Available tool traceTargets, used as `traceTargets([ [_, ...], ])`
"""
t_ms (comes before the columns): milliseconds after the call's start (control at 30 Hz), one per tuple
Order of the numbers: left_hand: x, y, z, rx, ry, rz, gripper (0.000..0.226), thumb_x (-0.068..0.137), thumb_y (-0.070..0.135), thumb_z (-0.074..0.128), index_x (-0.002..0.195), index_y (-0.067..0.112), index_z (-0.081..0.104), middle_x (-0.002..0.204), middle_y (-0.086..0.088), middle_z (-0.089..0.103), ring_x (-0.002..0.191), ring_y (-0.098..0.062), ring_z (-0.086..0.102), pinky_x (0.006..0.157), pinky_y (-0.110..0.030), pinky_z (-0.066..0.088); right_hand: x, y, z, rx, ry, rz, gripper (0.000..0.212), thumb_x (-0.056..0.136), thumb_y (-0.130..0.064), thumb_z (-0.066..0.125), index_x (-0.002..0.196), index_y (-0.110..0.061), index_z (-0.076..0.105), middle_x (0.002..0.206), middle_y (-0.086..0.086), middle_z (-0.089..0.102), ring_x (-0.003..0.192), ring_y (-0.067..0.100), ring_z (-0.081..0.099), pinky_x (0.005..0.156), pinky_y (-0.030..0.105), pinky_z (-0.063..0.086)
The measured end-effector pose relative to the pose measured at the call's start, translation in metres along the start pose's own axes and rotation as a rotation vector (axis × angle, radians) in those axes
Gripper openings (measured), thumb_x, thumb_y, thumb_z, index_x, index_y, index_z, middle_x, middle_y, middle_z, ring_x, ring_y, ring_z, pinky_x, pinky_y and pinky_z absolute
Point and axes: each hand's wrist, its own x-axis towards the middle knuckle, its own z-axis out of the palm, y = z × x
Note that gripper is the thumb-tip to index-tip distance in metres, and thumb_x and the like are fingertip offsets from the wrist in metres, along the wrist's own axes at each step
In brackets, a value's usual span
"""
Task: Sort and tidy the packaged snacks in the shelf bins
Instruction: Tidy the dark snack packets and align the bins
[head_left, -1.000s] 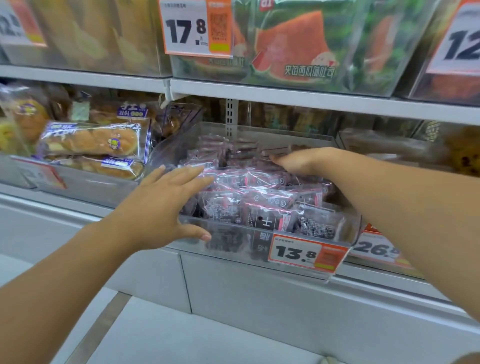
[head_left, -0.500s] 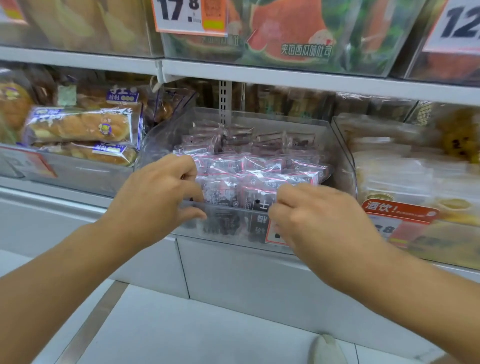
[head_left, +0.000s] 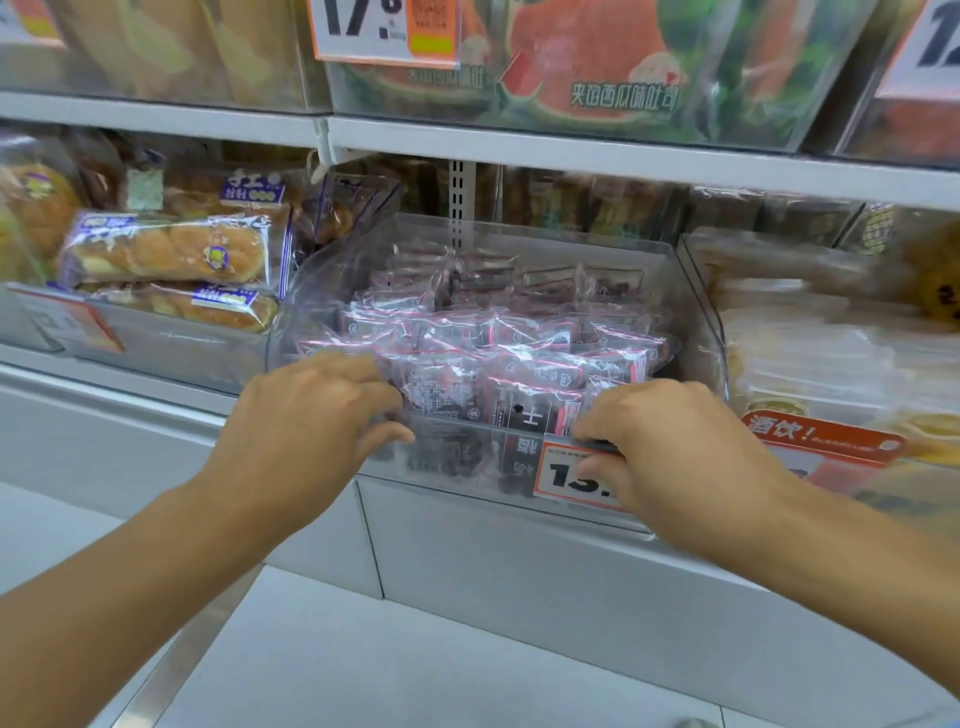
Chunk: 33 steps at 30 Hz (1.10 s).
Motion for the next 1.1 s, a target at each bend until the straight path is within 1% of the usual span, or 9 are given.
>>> traceTargets([
  [100, 0.010, -0.006, 0.000, -0.007, 0.003, 0.047, 0.030, 0.091, 0.046, 0.063, 0.073, 0.023, 0.071, 0.075, 0.007, 0.062, 0.072, -0.023, 0.063, 0.048, -0.031, 0.048, 0.004, 0.004, -0.002, 0.018, 0.020, 0.018, 0.029, 0.098, -0.038, 0.056, 0.079, -0.016, 0.051, 0.079, -0.002, 0.056, 0.082, 0.027, 0.057, 0.068, 0.033, 0.041],
  [300, 0.051, -0.020, 0.006, -0.044, 0.021, -0.035, 0.026, 0.081, 0.048, 0.072, 0.080, 0.022, 0.072, 0.078, 0.007, 0.058, 0.084, -0.025, 0.058, 0.061, -0.042, 0.053, 0.037, 0.035, -0.012, 0.083, 0.176, 0.024, 0.036, 0.086, -0.036, 0.072, 0.072, -0.008, 0.056, 0.063, 0.006, 0.056, 0.067, 0.033, 0.054, 0.062, 0.039, 0.050],
  [467, 0.061, -0.026, 0.021, -0.089, -0.030, -0.123, 0.025, 0.079, 0.050, 0.075, 0.081, 0.024, 0.072, 0.077, 0.013, 0.050, 0.084, -0.015, 0.049, 0.065, -0.043, 0.052, 0.050, 0.039, -0.004, 0.090, 0.162, 0.023, 0.031, 0.086, -0.038, 0.073, 0.078, -0.010, 0.064, 0.070, 0.006, 0.062, 0.070, 0.032, 0.058, 0.065, 0.040, 0.053],
  [633, 0.047, -0.022, 0.030, -0.051, -0.083, -0.092, 0.025, 0.077, 0.044, 0.080, 0.078, 0.021, 0.071, 0.077, 0.012, 0.047, 0.083, -0.024, 0.058, 0.059, -0.040, 0.051, 0.041, 0.028, 0.012, -0.008, 0.055, 0.032, 0.036, 0.092, -0.040, 0.065, 0.068, -0.018, 0.048, 0.084, 0.000, 0.058, 0.081, 0.031, 0.058, 0.072, 0.039, 0.051],
  [733, 0.044, -0.018, 0.028, -0.031, -0.076, -0.094, 0.026, 0.077, 0.045, 0.079, 0.080, 0.020, 0.072, 0.081, 0.011, 0.047, 0.088, -0.023, 0.057, 0.060, -0.037, 0.048, 0.036, 0.022, 0.008, -0.080, 0.078, 0.064, 0.025, 0.093, -0.047, 0.061, 0.093, -0.023, 0.067, 0.103, -0.006, 0.055, 0.095, 0.024, 0.058, 0.075, 0.038, 0.051],
  [833, 0.051, -0.014, 0.017, -0.118, -0.161, -0.146, 0.053, 0.064, 0.069, 0.070, 0.097, 0.027, 0.068, 0.099, 0.010, 0.052, 0.098, -0.017, 0.051, 0.079, -0.035, 0.048, 0.035, 0.020, -0.004, 0.008, 0.165, 0.061, 0.043, 0.083, -0.067, 0.062, 0.101, -0.029, 0.072, 0.107, -0.010, 0.050, 0.103, 0.017, 0.049, 0.079, 0.039, 0.051],
  [900, 0.061, -0.004, 0.012, -0.283, -0.111, -0.189, 0.069, 0.065, 0.080, 0.063, 0.113, 0.030, 0.060, 0.113, 0.010, 0.050, 0.107, -0.013, 0.047, 0.090, -0.031, 0.042, 0.040, 0.016, -0.012, 0.211, 0.300, 0.067, 0.062, 0.078, -0.076, 0.056, 0.121, -0.032, 0.064, 0.118, -0.009, 0.050, 0.113, 0.017, 0.045, 0.091, 0.040, 0.049],
  [967, 0.071, 0.005, 0.017, -0.314, -0.086, -0.223, 0.073, 0.084, 0.079, 0.046, 0.134, 0.028, 0.051, 0.133, 0.005, 0.047, 0.125, -0.017, 0.044, 0.102, -0.038, 0.041, 0.054, 0.014, -0.012, 0.136, 0.257, 0.067, 0.077, 0.085, -0.078, 0.043, 0.148, -0.034, 0.037, 0.145, -0.004, 0.038, 0.135, 0.024, 0.034, 0.107, 0.048, 0.039],
  [1100, 0.086, 0.003, 0.036, -0.027, -0.514, -0.417, 0.086, 0.086, 0.083, 0.014, 0.159, 0.037, 0.005, 0.168, -0.002, 0.003, 0.154, -0.030, -0.002, 0.124, -0.053, 0.005, 0.084, 0.019, 0.004, 0.214, -0.161, 0.337, 0.084, 0.088, -0.081, 0.026, 0.157, -0.041, -0.001, 0.167, 0.001, -0.001, 0.150, 0.042, 0.001, 0.116, 0.067, 0.015],
])
